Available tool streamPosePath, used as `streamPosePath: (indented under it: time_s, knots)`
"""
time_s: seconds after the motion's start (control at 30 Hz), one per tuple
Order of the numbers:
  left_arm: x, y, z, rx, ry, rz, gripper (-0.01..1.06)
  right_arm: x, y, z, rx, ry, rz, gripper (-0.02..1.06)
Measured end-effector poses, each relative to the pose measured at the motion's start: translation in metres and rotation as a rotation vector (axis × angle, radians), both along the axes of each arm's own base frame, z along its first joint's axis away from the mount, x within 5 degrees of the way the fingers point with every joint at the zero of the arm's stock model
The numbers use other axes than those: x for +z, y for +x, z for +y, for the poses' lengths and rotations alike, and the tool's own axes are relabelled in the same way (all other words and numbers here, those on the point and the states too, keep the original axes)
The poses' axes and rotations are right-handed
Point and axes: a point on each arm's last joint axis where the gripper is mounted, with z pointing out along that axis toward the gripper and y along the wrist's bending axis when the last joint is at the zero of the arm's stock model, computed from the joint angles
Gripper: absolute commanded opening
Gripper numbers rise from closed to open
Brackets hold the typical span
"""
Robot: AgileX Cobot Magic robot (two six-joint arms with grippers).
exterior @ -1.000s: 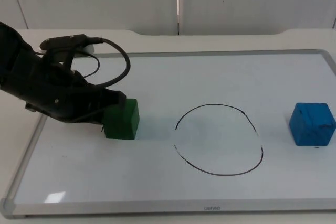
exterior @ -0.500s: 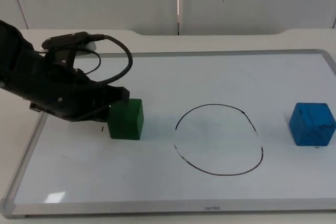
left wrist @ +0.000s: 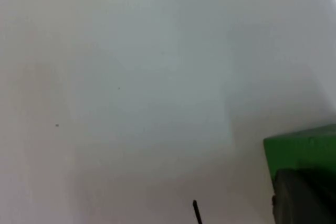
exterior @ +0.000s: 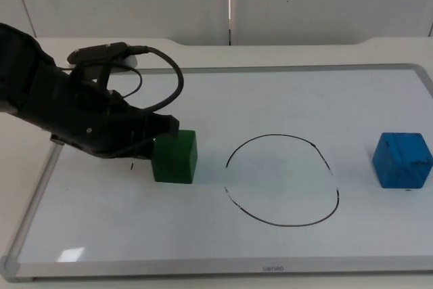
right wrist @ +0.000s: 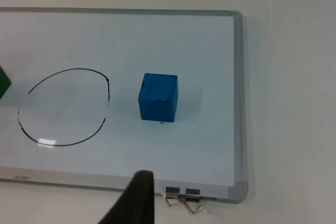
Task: Push the two cubes into the marked area.
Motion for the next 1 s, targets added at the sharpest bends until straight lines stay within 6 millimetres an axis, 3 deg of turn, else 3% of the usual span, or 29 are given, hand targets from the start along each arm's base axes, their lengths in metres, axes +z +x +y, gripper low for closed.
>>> streamPosePath:
  time_s: [1.0]
  knots:
    - [0.0020,-0.0019,-0.0080,-0.013,-0.059,0.007,0.00,0.0000,0.0000,0.0000,-0.003,0.005,0.001,1.05]
